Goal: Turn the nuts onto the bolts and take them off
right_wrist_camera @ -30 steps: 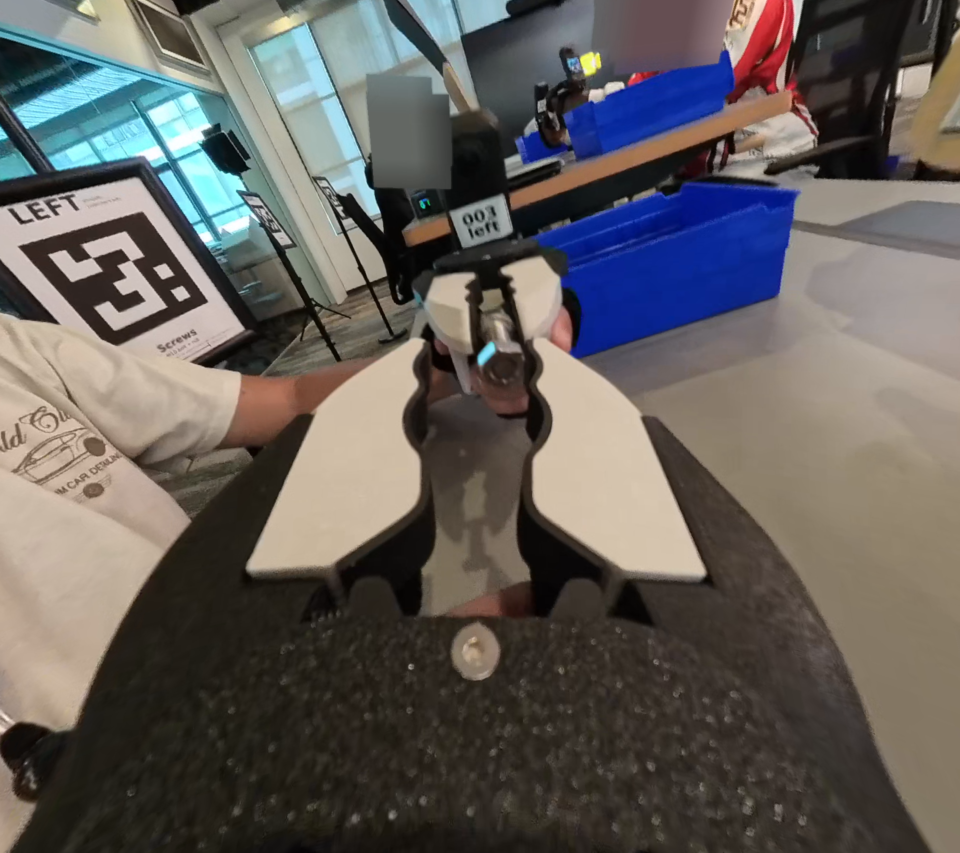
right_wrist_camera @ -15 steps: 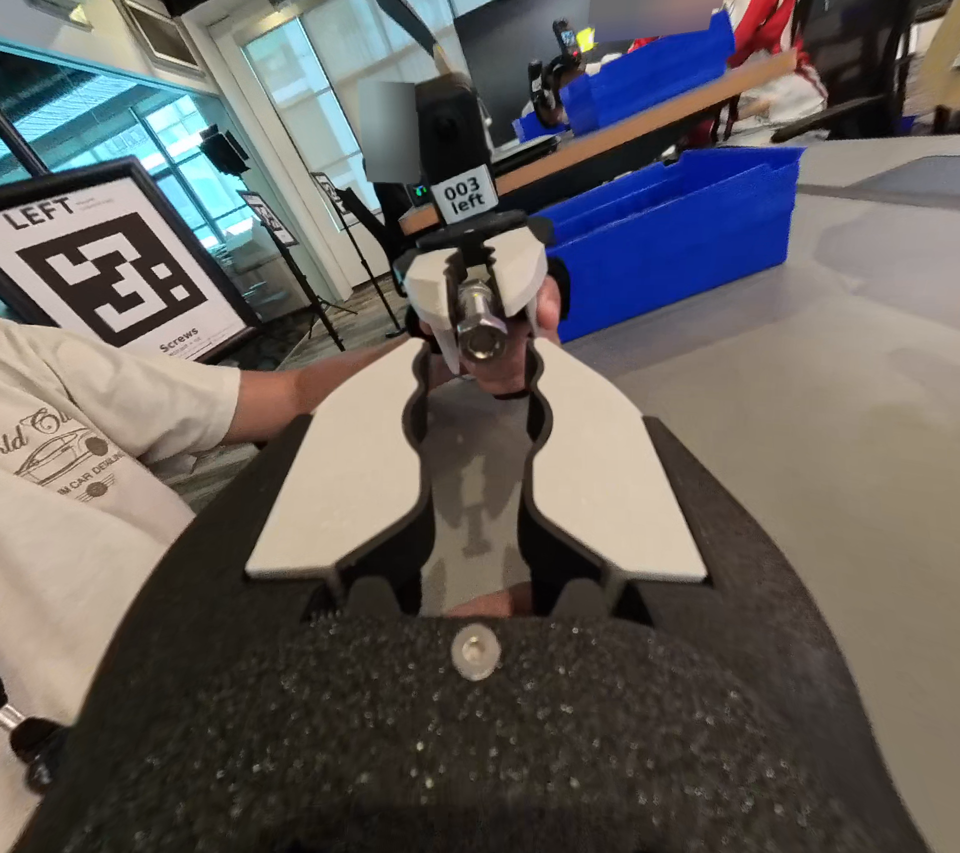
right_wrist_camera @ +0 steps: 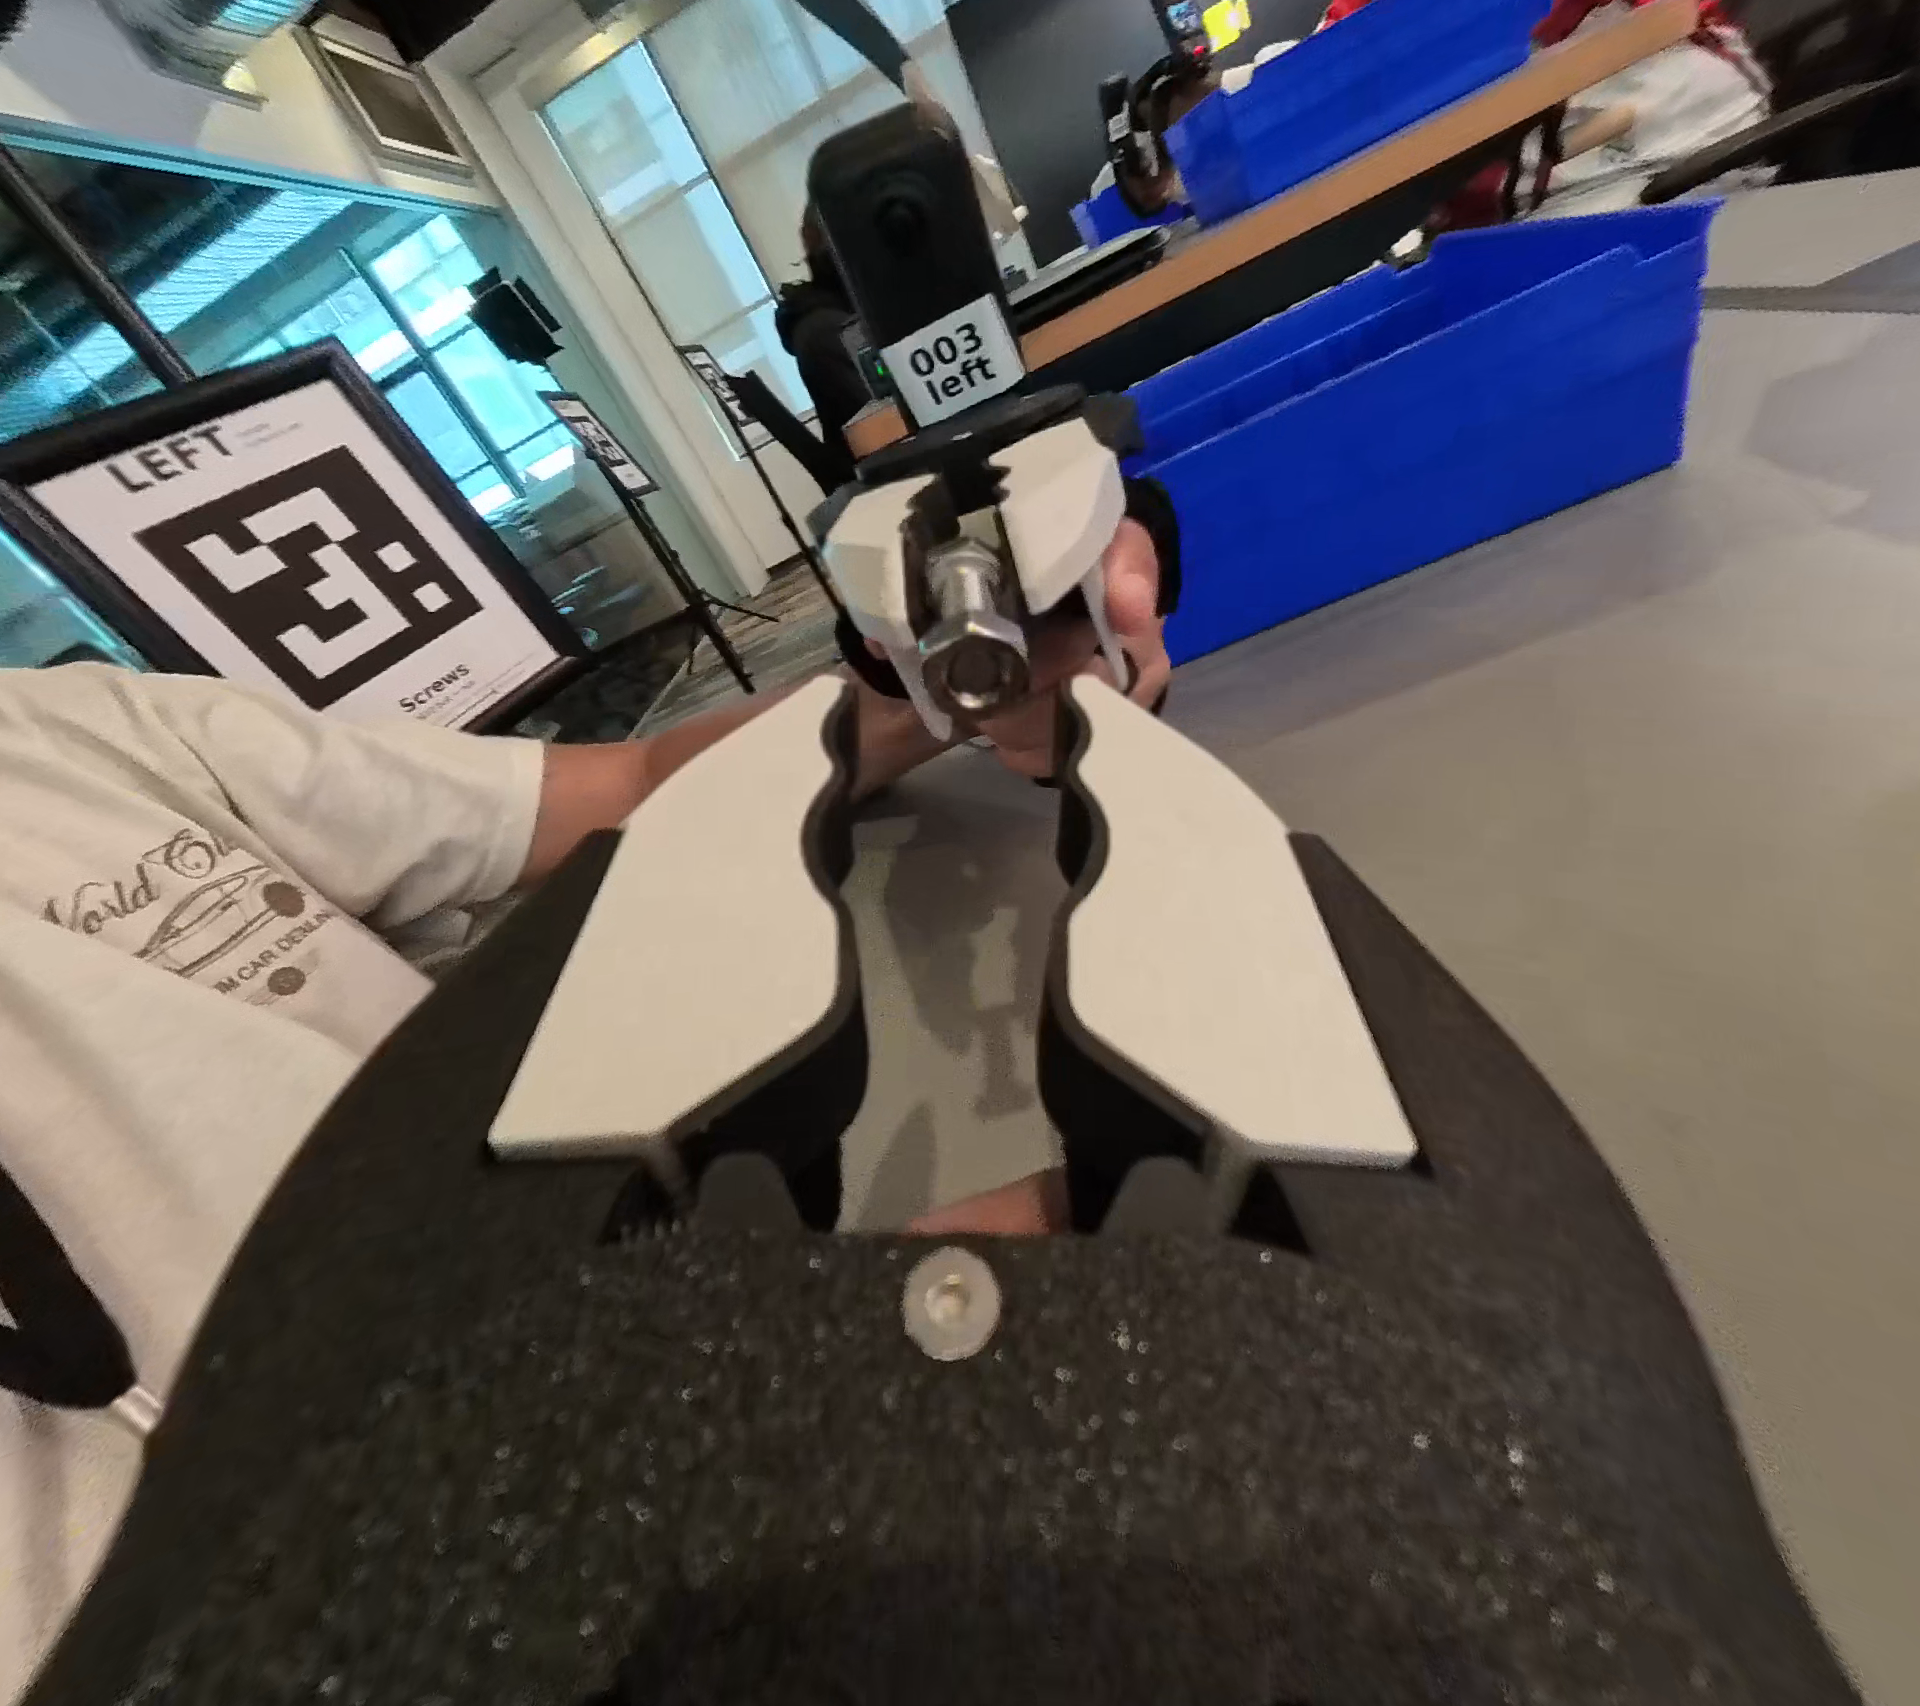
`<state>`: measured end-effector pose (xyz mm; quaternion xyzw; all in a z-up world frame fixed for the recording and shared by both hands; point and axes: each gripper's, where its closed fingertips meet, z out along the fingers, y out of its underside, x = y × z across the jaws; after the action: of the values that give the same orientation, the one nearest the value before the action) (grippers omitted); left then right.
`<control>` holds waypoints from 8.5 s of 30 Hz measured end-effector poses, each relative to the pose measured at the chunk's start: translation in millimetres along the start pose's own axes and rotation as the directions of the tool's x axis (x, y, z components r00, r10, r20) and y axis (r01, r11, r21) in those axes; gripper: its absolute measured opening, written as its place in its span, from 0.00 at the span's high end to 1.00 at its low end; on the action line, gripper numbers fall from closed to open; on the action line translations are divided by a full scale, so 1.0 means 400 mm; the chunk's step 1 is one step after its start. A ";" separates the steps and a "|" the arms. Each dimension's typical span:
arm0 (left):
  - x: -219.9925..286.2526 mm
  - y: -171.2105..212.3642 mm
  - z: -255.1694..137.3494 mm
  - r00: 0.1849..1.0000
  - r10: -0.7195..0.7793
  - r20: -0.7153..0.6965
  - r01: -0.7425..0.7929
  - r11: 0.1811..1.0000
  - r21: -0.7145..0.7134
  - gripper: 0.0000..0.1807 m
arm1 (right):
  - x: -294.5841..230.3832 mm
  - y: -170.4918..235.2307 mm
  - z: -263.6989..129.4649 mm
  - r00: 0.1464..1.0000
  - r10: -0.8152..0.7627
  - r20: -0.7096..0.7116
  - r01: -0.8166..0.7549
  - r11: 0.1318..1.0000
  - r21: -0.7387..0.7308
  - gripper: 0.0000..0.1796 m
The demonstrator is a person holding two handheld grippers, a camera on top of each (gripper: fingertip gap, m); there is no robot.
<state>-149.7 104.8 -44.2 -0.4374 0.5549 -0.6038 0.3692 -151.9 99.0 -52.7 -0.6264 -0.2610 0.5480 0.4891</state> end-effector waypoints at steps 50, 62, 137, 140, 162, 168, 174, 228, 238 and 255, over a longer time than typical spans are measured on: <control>0.042 0.020 0.003 0.985 -0.088 -0.149 0.083 0.996 -0.041 0.90 | 0.008 0.010 -0.021 0.125 -0.964 -0.235 0.842 0.229 -0.488 0.90; 0.021 -0.004 -0.013 0.994 -0.050 -0.093 0.051 0.999 0.002 0.90 | -0.003 -0.015 0.002 0.996 0.073 -0.054 -0.067 0.991 0.117 0.77; 0.027 -0.019 -0.022 0.985 -0.097 -0.140 0.103 0.994 0.040 0.90 | -0.017 -0.029 -0.004 0.845 -0.415 -0.337 0.448 0.894 0.023 0.74; 0.028 -0.022 -0.024 0.986 -0.093 -0.140 0.101 0.994 0.046 0.90 | -0.026 -0.031 0.005 0.988 -0.079 -0.133 0.102 0.980 0.173 0.73; 0.044 0.012 -0.004 0.976 -0.126 -0.179 0.122 0.992 -0.031 0.90 | -0.011 -0.012 -0.016 -0.418 -0.902 -0.108 0.702 -0.245 -0.669 0.90; 0.043 -0.002 -0.011 0.975 -0.125 -0.184 0.127 0.992 -0.001 0.90 | -0.017 -0.008 -0.009 -0.246 -0.936 -0.253 0.805 -0.052 -0.591 0.79; 0.039 -0.027 -0.028 0.977 -0.113 -0.181 0.123 0.991 0.045 0.90 | -0.030 -0.010 0.002 0.784 -0.521 -0.337 0.541 0.840 -0.042 0.71; 0.048 -0.014 -0.019 0.977 -0.107 -0.184 0.112 0.993 0.020 0.90 | -0.042 -0.002 0.019 0.920 -0.314 -0.235 0.344 0.933 0.101 0.90; 0.049 0.000 -0.011 0.967 -0.148 -0.205 0.149 0.989 -0.015 0.90 | -0.027 -0.004 -0.002 -0.356 -0.913 -0.200 0.751 -0.151 -0.643 0.90; 0.039 -0.027 -0.027 0.976 -0.114 -0.186 0.125 0.991 0.047 0.90 | -0.029 -0.007 0.019 0.995 0.073 -0.074 -0.057 0.978 0.201 0.69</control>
<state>-164.7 95.0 -31.7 -0.4017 0.5411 -0.6786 0.2923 -161.7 92.5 -44.8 -0.6045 -0.1644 0.5609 0.5413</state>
